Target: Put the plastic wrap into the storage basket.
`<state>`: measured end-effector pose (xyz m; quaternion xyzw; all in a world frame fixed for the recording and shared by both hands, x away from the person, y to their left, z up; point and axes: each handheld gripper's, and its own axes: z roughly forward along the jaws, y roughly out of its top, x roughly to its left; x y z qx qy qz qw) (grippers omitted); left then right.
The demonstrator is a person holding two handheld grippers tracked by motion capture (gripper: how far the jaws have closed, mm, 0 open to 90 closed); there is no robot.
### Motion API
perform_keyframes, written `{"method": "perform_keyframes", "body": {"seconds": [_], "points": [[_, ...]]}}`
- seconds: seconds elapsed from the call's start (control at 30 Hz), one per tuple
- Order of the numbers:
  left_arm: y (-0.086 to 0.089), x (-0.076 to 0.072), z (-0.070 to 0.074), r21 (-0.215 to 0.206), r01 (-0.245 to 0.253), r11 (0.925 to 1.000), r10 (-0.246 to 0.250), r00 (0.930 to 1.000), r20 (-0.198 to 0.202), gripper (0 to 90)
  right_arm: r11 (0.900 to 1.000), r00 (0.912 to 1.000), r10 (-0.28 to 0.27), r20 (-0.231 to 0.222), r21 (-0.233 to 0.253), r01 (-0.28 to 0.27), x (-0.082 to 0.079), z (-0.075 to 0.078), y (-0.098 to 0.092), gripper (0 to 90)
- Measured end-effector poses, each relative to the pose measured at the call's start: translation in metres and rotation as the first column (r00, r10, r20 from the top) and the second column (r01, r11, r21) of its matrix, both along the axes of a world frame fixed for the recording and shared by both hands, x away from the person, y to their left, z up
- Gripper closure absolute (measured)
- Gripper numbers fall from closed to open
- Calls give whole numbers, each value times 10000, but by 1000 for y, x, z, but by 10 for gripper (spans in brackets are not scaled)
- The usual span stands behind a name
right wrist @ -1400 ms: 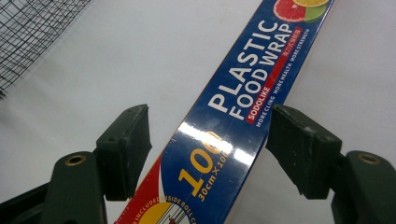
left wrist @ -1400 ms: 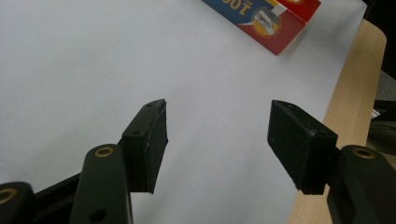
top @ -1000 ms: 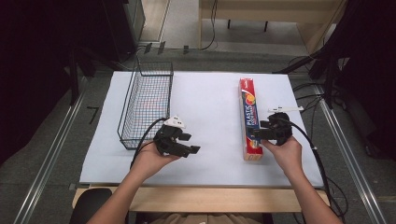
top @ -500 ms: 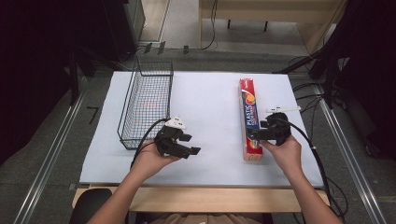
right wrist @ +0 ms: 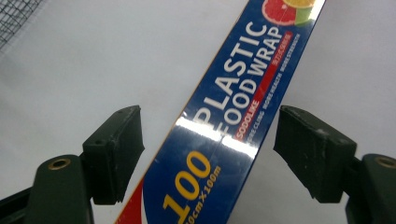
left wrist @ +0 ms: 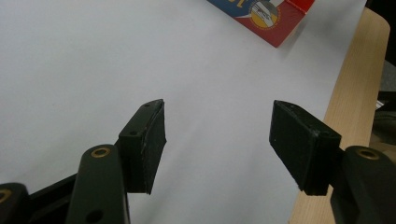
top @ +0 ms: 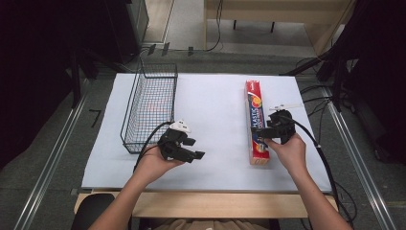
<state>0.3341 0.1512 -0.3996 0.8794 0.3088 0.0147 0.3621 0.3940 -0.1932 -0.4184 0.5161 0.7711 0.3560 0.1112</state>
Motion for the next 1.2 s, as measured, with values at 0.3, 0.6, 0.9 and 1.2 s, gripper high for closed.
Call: {"method": "perform_keyframes", "body": {"seconds": [0.3, 0.6, 0.9, 1.2], "points": [[2, 1, 1, -47, 29, 10000, -29, 10000, -26, 367, 9981, 9968, -604, -533, -122, 598, 29, 2, 6, 182], [1, 1, 0, -31, 127, 9999, -127, 9998, -122, 367, 9902, 9922, -996, -748, -1053, 914, 48, -10, 19, 152], [3, 2, 0, -27, 89, 10000, -90, 9999, -118, 367, 9809, 9839, -1289, -1239, -1619, 1081, 66, -28, 29, 162], [3, 2, 0, -3, 96, 10000, -96, 9999, -115, 367, 9753, 9836, -1180, -1363, -2021, 890, 58, -33, 33, 196]]}}
